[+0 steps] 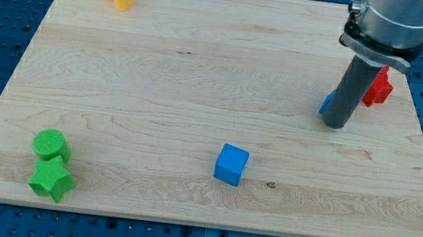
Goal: Move the blue triangle diagonally to the blue cube
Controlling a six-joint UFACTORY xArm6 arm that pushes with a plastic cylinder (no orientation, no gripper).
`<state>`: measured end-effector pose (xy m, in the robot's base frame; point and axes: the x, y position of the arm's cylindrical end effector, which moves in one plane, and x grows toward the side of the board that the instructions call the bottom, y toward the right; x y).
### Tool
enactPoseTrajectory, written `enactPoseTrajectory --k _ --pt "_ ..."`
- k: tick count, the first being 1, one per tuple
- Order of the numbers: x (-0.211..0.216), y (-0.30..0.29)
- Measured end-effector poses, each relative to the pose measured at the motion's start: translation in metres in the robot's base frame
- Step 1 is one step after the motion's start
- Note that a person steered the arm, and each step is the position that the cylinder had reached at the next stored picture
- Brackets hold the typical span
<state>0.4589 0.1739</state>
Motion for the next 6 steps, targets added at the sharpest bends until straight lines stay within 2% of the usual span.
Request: enactPoseTrajectory --k 2,3,4,6 --pt "-0.029 0.03" --pt "-0.029 0.033" --pt "-0.022 0.021" --pt "-0.065 -0.002"
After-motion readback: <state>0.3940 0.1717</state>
